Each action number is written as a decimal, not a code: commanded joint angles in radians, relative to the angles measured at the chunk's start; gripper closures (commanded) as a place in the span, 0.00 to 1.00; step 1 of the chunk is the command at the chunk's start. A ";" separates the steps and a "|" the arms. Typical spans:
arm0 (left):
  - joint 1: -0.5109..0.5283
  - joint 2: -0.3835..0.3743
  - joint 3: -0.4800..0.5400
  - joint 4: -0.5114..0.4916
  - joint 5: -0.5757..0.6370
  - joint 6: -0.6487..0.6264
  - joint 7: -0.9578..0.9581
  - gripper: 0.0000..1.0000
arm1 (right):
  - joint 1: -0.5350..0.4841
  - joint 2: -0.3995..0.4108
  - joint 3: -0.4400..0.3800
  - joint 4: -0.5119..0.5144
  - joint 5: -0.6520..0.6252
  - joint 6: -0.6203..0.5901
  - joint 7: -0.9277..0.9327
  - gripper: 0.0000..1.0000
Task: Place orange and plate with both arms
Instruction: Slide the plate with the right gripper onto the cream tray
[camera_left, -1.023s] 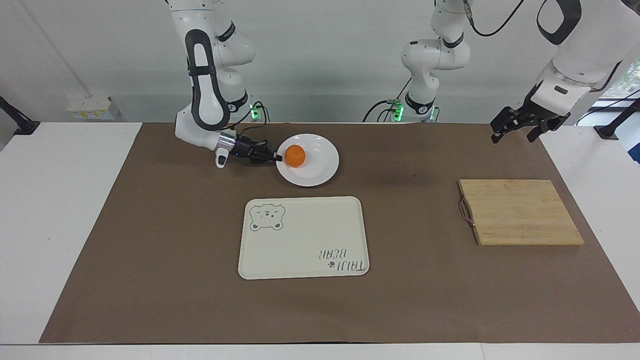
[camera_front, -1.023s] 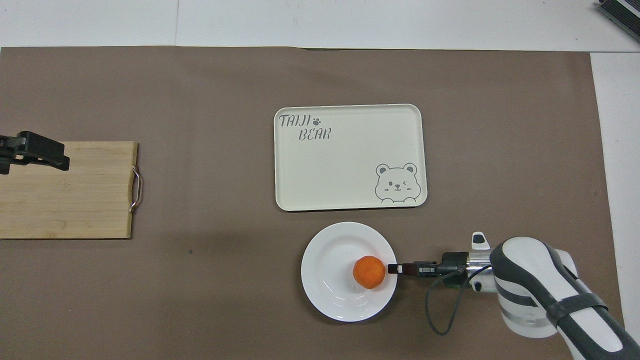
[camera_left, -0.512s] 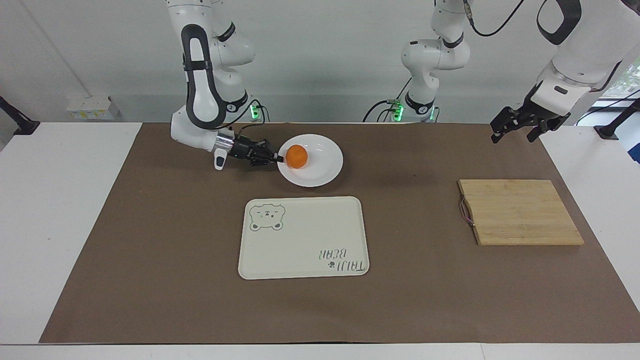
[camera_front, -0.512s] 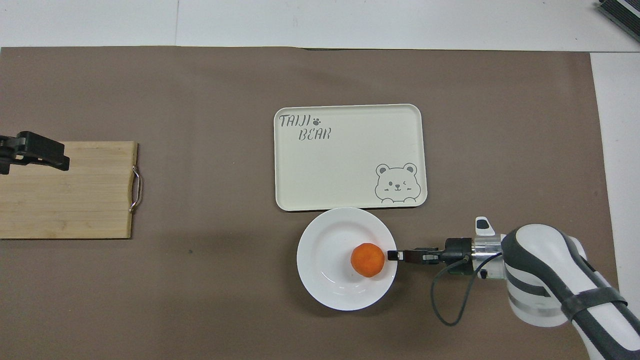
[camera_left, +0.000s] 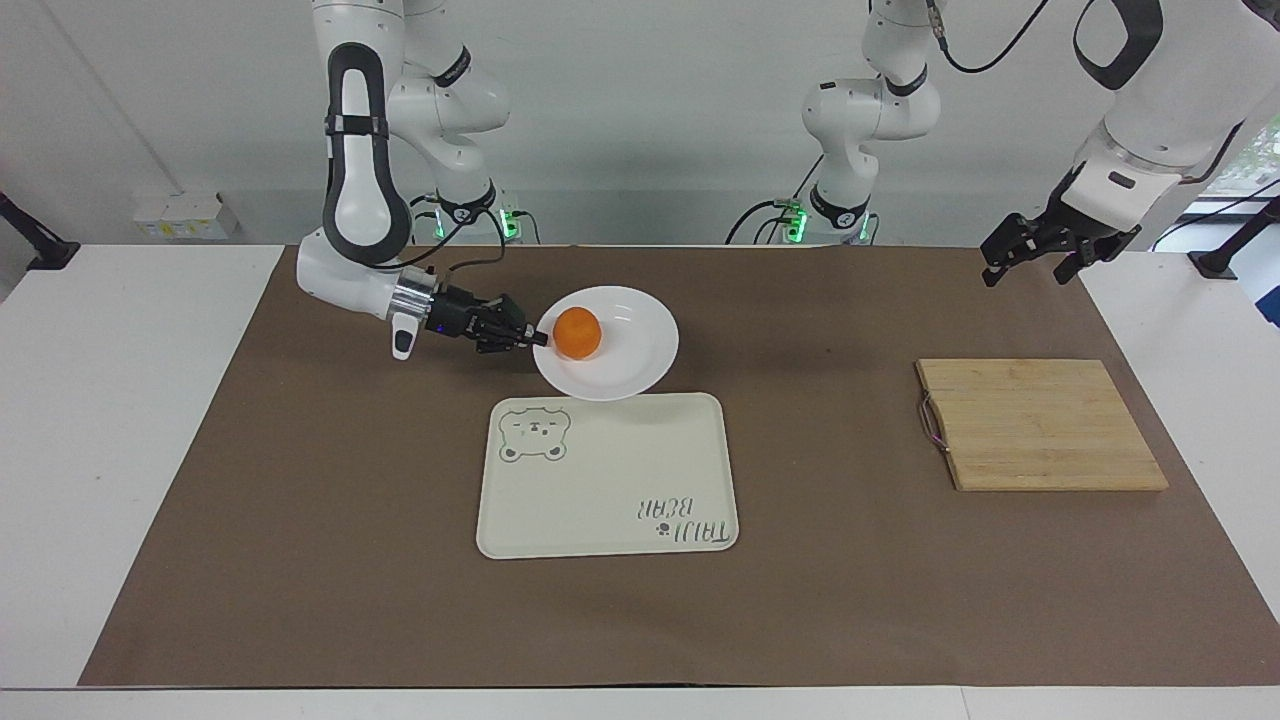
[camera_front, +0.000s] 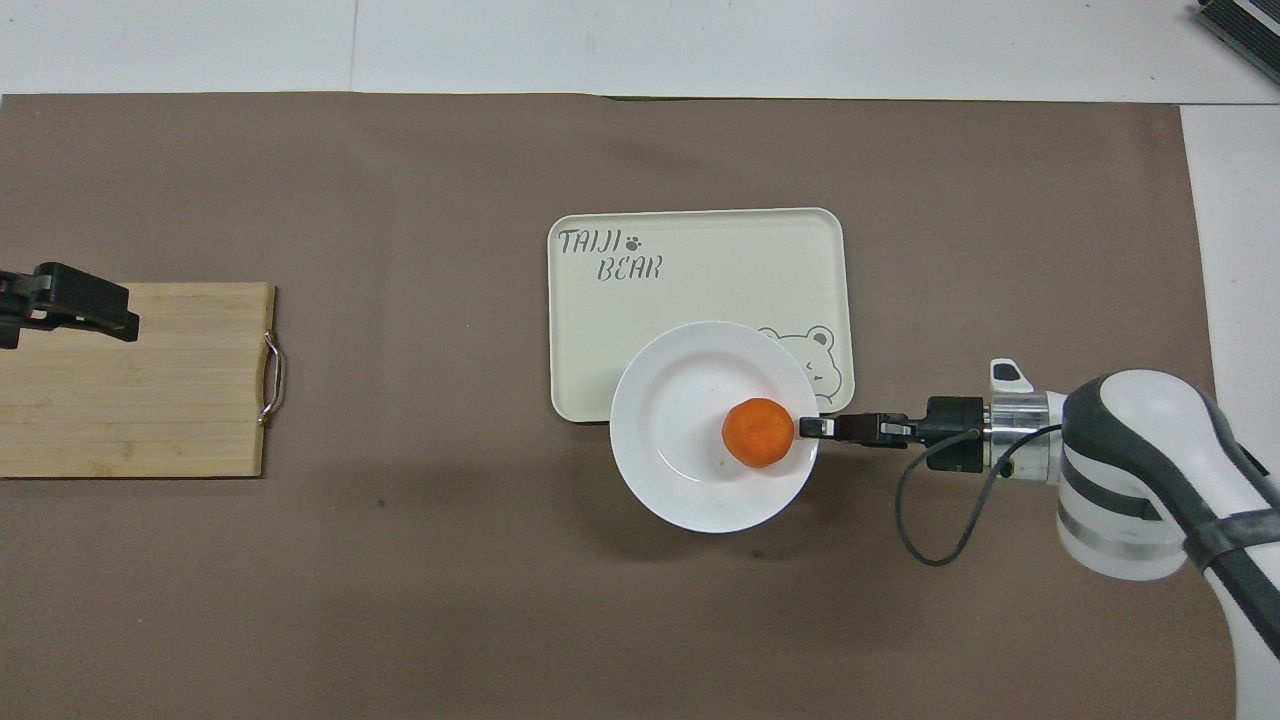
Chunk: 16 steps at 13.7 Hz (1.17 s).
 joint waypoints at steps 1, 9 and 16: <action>0.005 0.008 0.000 0.020 -0.005 -0.021 -0.008 0.00 | -0.029 0.120 0.005 0.191 -0.057 -0.043 0.126 1.00; 0.005 0.008 0.000 0.020 -0.005 -0.021 -0.008 0.00 | -0.011 0.380 0.006 0.517 -0.054 -0.020 0.214 1.00; 0.005 0.008 0.000 0.020 -0.005 -0.023 -0.008 0.00 | 0.001 0.436 0.008 0.517 -0.057 0.035 0.130 1.00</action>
